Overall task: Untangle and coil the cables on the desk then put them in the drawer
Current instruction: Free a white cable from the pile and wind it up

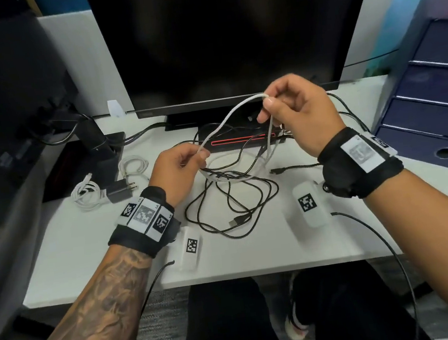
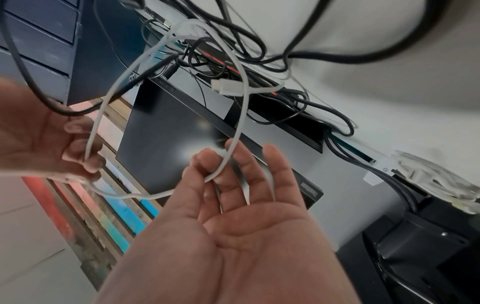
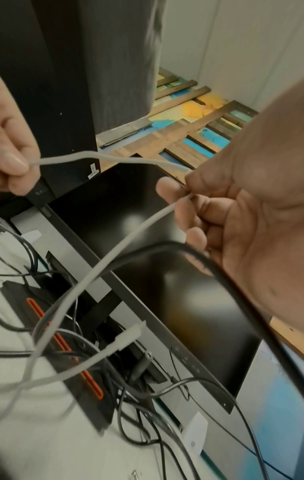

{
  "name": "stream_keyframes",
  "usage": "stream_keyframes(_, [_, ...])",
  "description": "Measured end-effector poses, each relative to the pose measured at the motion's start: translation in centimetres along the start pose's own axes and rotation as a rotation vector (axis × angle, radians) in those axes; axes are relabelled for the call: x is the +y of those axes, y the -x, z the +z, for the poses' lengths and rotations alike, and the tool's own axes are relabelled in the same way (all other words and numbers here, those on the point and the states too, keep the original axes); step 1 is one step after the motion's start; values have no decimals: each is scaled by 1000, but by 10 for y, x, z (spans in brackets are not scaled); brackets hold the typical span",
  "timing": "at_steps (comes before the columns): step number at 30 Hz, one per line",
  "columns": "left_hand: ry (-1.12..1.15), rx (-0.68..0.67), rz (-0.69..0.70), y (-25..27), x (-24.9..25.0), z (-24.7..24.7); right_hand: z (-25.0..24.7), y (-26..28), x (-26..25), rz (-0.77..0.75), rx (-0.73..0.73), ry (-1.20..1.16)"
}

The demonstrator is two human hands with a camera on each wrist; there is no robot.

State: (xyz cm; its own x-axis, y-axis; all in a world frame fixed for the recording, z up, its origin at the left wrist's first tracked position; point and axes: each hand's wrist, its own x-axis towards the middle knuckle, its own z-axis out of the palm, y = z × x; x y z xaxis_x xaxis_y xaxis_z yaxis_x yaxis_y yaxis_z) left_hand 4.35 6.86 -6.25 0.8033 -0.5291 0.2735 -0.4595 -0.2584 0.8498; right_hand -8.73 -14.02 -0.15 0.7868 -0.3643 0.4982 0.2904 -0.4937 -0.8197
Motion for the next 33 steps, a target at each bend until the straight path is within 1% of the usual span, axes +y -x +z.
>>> stream_keyframes(5, [-43, 12, -6, -3, -4, 4, 2, -3, -16, -11, 73, -111])
stream_keyframes(9, [-80, 60, -44, -12, -8, 4, -7, -16, -25, -30, 157, -258])
stream_keyframes(11, [-75, 61, -66, -14, -8, 1, -10, -21, -26, -79, 178, -244])
stream_keyframes(13, [-71, 27, -73, -15, -7, 0, -11, -26, -24, -134, 210, -202])
stream_keyframes(15, [-68, -6, -77, -17, -6, -2, -13, -30, -20, -218, 279, -124])
stream_keyframes(17, [-7, 17, -99, -20, -2, -5, -15, -33, -16, -285, 349, -9])
stream_keyframes(18, [38, 51, -111, -22, 1, -8, -15, -34, -13, -286, 368, 47])
stream_keyframes(20, [106, 128, -117, -27, 6, -14, -16, -34, -7, -242, 370, 146])
stream_keyframes(22, [207, 179, -99, -29, 12, -19, -15, -34, 2, -168, 333, 206])
stream_keyframes(24, [344, 193, -62, -28, 21, -20, -13, -34, 10, -93, 265, 239])
stream_keyframes(27, [430, 193, 3, -27, 35, -16, -7, -30, 13, -4, 154, 240])
stream_keyframes(28, [456, 197, 18, -26, 39, -16, -2, -28, 13, 5, 142, 237])
stream_keyframes(30, [531, 211, 36, -26, 48, -16, 8, -22, 10, -41, 192, 214])
stream_keyframes(32, [615, 220, 55, -25, 55, -19, 17, -15, 5, -142, 265, 200])
stream_keyframes(33, [647, 218, 70, -26, 58, -21, 22, -12, 3, -187, 258, 219])
